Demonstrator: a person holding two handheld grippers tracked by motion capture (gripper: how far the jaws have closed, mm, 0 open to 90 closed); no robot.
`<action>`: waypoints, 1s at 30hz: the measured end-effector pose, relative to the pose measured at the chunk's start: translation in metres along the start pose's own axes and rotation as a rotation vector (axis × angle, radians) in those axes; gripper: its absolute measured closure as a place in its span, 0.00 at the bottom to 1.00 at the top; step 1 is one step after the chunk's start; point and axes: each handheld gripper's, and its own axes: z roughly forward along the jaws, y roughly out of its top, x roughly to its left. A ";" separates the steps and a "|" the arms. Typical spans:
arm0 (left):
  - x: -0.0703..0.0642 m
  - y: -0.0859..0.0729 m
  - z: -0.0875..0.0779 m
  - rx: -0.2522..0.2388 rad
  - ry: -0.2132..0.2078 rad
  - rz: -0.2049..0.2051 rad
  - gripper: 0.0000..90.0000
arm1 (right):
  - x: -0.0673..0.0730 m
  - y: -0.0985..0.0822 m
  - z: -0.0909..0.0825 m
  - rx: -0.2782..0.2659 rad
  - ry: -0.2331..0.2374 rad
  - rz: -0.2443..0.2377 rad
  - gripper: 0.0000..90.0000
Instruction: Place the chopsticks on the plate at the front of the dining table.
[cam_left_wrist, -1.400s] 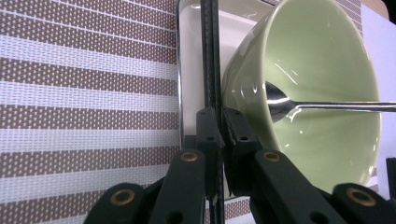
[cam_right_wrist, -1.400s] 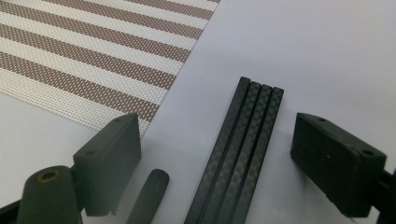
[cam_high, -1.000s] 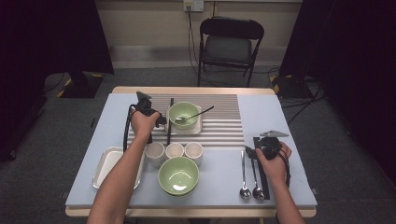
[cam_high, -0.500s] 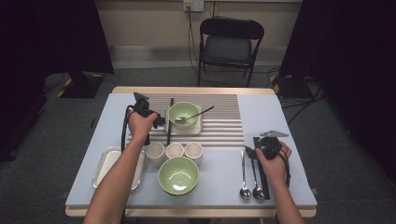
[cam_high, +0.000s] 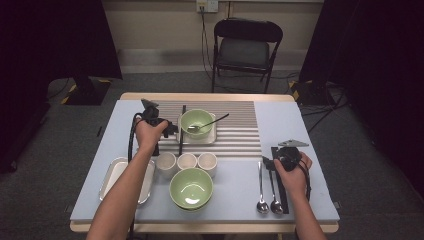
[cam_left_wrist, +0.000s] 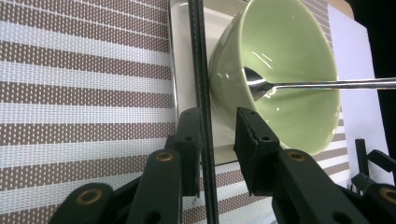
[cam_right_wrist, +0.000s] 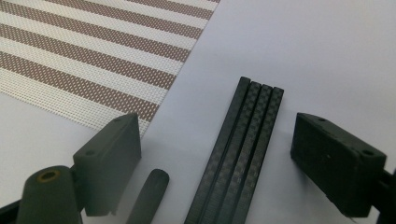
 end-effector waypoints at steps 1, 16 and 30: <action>0.000 0.000 -0.001 0.008 -0.012 0.004 0.78 | 0.000 0.000 0.000 0.000 0.000 0.000 0.17; -0.003 -0.005 -0.015 0.015 -0.035 0.037 0.70 | 0.000 0.000 0.000 0.000 -0.001 0.001 0.17; -0.005 -0.010 -0.015 -0.004 -0.065 0.052 0.59 | 0.000 0.000 0.000 0.000 -0.001 0.000 0.17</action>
